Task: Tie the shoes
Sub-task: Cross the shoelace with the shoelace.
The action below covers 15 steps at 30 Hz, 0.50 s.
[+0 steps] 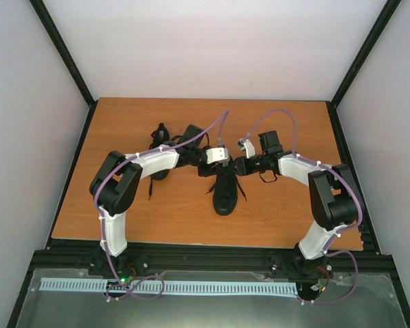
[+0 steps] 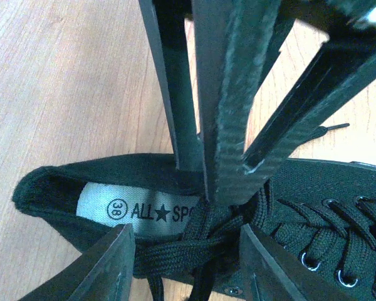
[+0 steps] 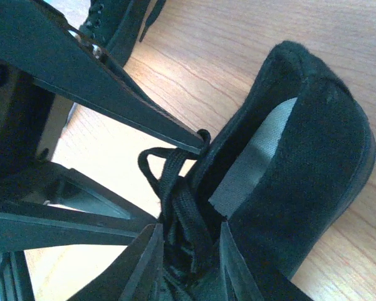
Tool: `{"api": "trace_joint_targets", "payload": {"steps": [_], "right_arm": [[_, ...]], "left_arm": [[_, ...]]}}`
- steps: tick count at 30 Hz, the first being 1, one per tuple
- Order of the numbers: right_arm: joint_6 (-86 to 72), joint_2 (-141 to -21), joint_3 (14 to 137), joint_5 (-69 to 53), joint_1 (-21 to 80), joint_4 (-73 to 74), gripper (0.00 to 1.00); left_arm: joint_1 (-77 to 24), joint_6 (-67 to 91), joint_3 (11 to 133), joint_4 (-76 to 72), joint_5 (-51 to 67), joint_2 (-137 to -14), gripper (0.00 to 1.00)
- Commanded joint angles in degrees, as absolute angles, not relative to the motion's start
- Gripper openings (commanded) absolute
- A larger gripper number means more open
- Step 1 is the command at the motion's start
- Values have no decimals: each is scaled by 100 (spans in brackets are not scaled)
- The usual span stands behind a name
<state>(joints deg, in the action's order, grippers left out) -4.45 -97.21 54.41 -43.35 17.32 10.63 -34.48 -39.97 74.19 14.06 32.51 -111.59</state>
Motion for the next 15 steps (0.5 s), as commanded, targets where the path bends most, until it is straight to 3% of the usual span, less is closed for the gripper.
{"api": "trace_joint_targets", "payload": {"steps": [1,11,15], "right_arm": [[-354,-9980,5588,-4468,1718,948,26],[-295,-10093,5537,-4540,1722,984,20],[-291,-10090,5537,-4544,1723,993,17]], "left_arm": [[-3463,-4007,7533,1488,3361,-10955,49],[-3432,-4425,7723,1889,3378,-10793,50],[-3440,-5138,7678,2366,3803,-10706,60]]}}
